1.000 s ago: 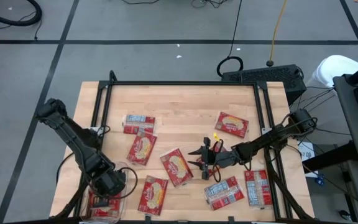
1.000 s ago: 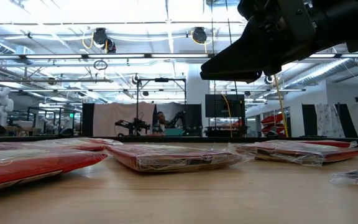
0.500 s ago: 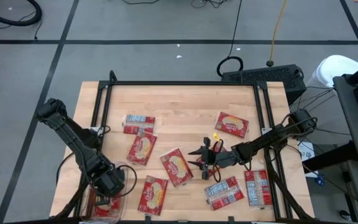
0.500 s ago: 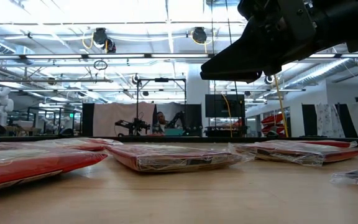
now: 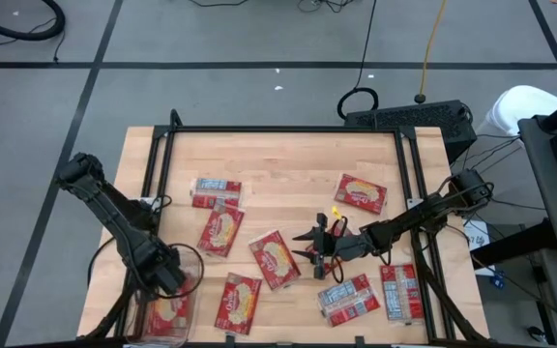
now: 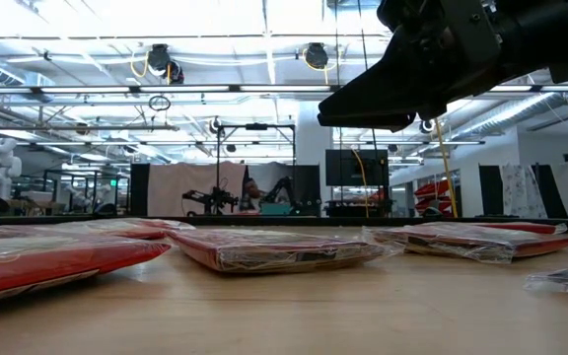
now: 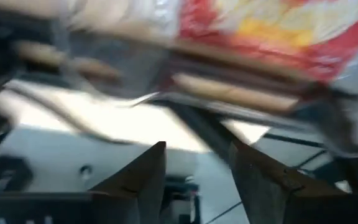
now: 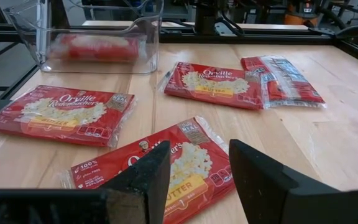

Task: Sort popcorn bags into baskets
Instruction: Put the popcorn bag into the transparent bin

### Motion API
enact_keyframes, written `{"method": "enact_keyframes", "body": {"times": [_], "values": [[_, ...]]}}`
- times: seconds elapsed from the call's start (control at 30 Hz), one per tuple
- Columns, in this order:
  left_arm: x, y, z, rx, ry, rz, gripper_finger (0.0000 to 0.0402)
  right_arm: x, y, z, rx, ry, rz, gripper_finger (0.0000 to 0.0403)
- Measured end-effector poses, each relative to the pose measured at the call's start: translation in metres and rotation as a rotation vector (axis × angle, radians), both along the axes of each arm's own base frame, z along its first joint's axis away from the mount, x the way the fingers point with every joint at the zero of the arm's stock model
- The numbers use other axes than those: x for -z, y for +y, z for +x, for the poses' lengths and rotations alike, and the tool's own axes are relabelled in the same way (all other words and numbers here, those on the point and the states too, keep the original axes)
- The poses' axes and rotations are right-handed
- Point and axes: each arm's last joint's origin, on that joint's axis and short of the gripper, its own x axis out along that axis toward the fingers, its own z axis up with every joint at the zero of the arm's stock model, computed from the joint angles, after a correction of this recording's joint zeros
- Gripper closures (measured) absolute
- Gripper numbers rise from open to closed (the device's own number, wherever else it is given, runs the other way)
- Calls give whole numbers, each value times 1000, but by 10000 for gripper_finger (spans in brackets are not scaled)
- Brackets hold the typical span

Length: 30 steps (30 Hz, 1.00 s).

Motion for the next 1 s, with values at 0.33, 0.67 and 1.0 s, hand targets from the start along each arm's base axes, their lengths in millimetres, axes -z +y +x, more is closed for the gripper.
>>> {"method": "enact_keyframes", "body": {"times": [0.33, 0.67, 1.0], "values": [[-12, 22, 5, 31, -331, 209, 282, -6, -3, -2, 71, -10, 5, 246], [-30, 35, 8, -76, -961, 627, 284, -37, -26, -48, 271, 203, -53, 246], [-34, 21, 44, -36, -1457, 781, 284, -31, -50, -97, 468, 522, -47, 246]]}}
